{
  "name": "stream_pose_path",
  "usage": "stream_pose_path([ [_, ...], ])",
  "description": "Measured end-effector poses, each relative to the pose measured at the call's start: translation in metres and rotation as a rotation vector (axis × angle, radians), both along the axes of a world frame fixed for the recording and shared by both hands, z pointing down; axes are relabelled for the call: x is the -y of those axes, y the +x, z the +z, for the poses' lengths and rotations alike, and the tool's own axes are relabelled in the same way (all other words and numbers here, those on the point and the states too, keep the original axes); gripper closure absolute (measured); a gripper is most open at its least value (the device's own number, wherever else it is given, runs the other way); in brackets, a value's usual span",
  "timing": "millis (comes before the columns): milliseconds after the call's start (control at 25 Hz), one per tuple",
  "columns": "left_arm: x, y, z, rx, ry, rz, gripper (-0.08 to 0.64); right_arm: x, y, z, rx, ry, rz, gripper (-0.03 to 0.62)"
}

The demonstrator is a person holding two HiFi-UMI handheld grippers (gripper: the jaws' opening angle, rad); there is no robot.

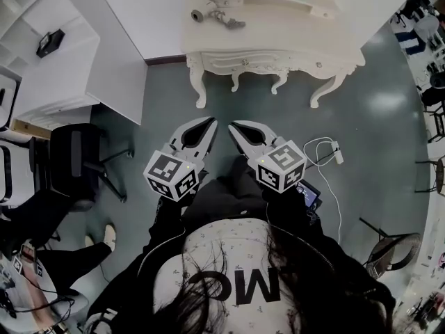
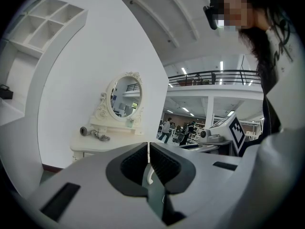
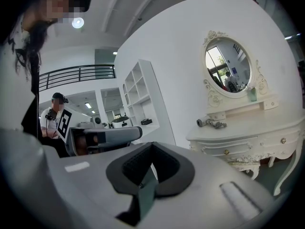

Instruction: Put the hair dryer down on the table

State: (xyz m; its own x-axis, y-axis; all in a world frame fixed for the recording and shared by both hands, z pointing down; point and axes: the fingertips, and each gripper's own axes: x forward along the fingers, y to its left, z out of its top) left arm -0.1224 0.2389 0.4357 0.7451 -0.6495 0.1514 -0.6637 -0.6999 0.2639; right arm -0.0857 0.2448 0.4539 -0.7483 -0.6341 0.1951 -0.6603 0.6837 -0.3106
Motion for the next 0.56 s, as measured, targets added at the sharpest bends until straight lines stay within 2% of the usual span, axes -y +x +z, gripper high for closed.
stream_pose_path([
  [360, -0.003, -0.002, -0.002, -0.001, 0.016, 0.006, 0.565, -0.005, -0.001, 0.001, -0.008, 0.009, 0.006, 0.583],
  [560, -0.004, -0.013, -0.004, -0.016, 0.028, -0.045, 0.565, -0.002, -0.009, 0.003, -0.024, 0.015, -0.038, 0.583],
])
